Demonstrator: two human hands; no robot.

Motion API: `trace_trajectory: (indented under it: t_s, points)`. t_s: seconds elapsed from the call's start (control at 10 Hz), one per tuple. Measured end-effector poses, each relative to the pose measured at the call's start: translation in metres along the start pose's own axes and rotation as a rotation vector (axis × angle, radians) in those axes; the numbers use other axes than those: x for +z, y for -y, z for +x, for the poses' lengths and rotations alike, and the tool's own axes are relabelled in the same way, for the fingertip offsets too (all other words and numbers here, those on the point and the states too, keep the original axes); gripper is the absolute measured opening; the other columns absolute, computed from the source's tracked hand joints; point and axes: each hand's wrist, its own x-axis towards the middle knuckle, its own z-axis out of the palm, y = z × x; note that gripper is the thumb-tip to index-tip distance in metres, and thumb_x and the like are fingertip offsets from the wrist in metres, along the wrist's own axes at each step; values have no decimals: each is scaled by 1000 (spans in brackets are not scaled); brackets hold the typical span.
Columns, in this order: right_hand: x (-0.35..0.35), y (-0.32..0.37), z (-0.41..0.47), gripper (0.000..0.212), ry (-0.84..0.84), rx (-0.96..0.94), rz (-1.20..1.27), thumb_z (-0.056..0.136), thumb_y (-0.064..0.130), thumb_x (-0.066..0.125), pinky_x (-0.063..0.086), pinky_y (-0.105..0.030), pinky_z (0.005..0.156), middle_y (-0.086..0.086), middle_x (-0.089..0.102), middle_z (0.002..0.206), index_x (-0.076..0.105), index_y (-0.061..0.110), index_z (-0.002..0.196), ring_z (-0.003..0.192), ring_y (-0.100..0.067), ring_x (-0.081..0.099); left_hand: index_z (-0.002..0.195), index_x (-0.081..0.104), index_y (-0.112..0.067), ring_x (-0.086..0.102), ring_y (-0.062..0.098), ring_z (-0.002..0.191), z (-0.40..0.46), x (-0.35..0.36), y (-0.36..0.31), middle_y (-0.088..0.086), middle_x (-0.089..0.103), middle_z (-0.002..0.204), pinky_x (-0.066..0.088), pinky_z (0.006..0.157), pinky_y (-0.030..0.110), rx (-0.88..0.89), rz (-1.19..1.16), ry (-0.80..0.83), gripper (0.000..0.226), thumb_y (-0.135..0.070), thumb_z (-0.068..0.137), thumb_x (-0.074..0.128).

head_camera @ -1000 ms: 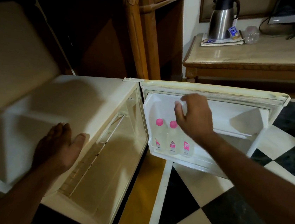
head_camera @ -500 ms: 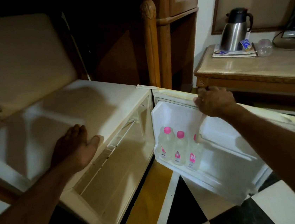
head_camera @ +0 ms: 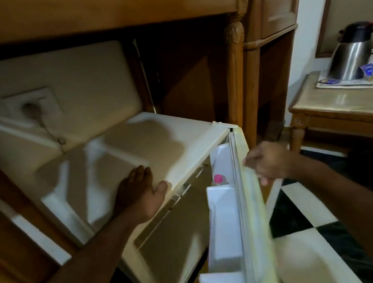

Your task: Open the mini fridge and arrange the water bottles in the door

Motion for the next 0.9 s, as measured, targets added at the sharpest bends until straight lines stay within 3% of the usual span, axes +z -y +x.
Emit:
trace_trajectory:
  t_s: [0.1, 0.2, 0.3, 0.4, 0.5, 0.6, 0.7, 0.8, 0.9]
  points:
    - [26, 19, 11, 22, -28, -116, -49, 94, 19, 53, 59, -32, 75, -3, 73, 99, 73, 17, 101, 84, -18, 71, 151, 13, -14, 6, 20, 148, 2, 0, 0, 7, 10, 161, 8, 119, 40, 8, 10, 2, 76, -60, 90, 21]
    - [45, 40, 24, 27, -75, -214, -112, 87, 22, 49, 58, -33, 74, -6, 74, 82, 74, 13, 83, 79, -22, 70, 150, 16, -13, 7, 20, 147, 2, 0, 2, 7, 11, 161, 8, 118, 37, 17, -3, 3, 81, -63, 87, 20]
    - [56, 51, 33, 23, -121, -244, -122, 87, 23, 51, 41, -24, 54, -2, 64, 72, 61, 16, 67, 66, -15, 59, 151, 16, -15, 6, 19, 148, 2, -1, 2, 6, 11, 161, 7, 117, 36, 11, -21, 8, 89, -67, 79, 13]
    - [57, 48, 33, 24, -139, -268, -107, 90, 20, 52, 33, -18, 48, 0, 59, 69, 59, 18, 68, 60, -9, 53, 151, 13, -15, 3, 17, 148, 3, -4, 1, 4, 8, 162, 5, 118, 35, 16, -29, 21, 77, -61, 90, 20]
    - [57, 46, 33, 41, -131, -298, -110, 91, 19, 51, 27, -18, 44, 3, 39, 56, 34, 25, 54, 50, -7, 40, 152, 10, -16, 1, 14, 148, -2, -6, 0, 3, 5, 162, 2, 118, 32, 20, -23, 27, 75, -60, 92, 20]
    - [51, 43, 43, 35, -49, -301, -107, 92, 21, 50, 35, -23, 48, 2, 49, 62, 43, 23, 58, 57, -12, 51, 151, 12, -16, 3, 14, 148, -7, -10, -6, 3, 8, 161, 3, 117, 32, 52, -36, 22, 109, -82, 68, -8]
    - [25, 51, 50, 23, 140, -266, -101, 94, 18, 47, 56, -36, 74, -9, 70, 98, 70, 12, 94, 92, -24, 66, 146, 31, -6, 24, 28, 144, -5, -10, -1, 14, 26, 156, 19, 116, 42, 41, -13, -9, 112, -80, 70, -7]
    - [-12, 69, 44, 43, 331, -180, -308, 97, 16, 45, 46, -37, 104, -18, 53, 141, 49, 2, 138, 125, -30, 54, 140, 38, 3, 36, 41, 136, 1, -34, -24, 22, 30, 150, 30, 112, 54, 61, 64, 36, 87, -57, 87, 5]
    - [-58, 79, 34, 20, 413, -179, -475, 99, 13, 44, 41, -25, 83, -11, 58, 95, 61, 2, 97, 97, -28, 59, 140, 43, -5, 40, 30, 136, 8, -78, -87, 4, 25, 149, 31, 112, 39, 218, 125, -74, 70, -45, 86, 24]
